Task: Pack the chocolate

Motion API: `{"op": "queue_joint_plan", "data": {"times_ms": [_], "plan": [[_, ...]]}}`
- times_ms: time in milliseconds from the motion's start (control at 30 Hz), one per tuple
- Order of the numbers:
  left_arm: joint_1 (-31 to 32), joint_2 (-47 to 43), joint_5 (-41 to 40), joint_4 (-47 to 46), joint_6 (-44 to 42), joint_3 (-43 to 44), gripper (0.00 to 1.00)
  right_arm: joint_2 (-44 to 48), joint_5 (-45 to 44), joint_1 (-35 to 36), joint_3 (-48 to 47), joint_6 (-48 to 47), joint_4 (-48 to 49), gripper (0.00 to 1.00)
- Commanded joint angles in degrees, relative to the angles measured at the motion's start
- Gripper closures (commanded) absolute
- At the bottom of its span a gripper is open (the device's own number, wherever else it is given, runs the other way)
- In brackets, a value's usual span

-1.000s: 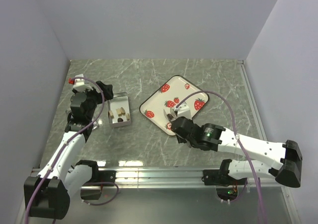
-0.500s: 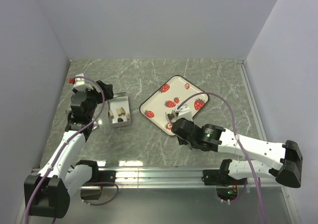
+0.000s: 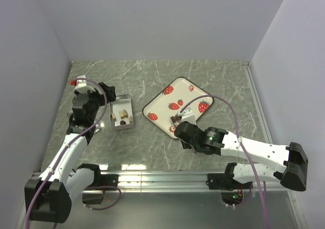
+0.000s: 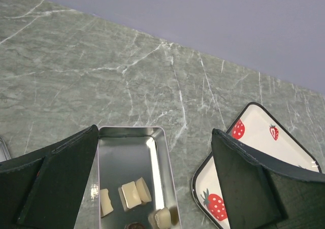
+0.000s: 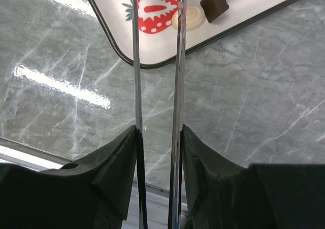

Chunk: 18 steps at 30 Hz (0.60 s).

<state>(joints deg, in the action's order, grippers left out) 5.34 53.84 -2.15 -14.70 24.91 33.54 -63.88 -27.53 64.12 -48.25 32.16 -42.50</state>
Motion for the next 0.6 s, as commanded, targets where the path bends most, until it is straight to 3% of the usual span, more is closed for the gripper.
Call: {"op": "queue_joint_plan", "data": {"times_ms": [0, 567], "plan": [[0.2, -0.3, 1.1, -1.5, 0.1, 2.4, 0.01, -1.5, -1.0, -0.3, -0.1, 1.0, 1.3, 0.54], [0.2, -0.2, 1.3, -1.6, 0.0, 2.4, 0.01, -4.1, -0.4, -2.1, -0.4, -0.4, 3.3, 0.54]]}}
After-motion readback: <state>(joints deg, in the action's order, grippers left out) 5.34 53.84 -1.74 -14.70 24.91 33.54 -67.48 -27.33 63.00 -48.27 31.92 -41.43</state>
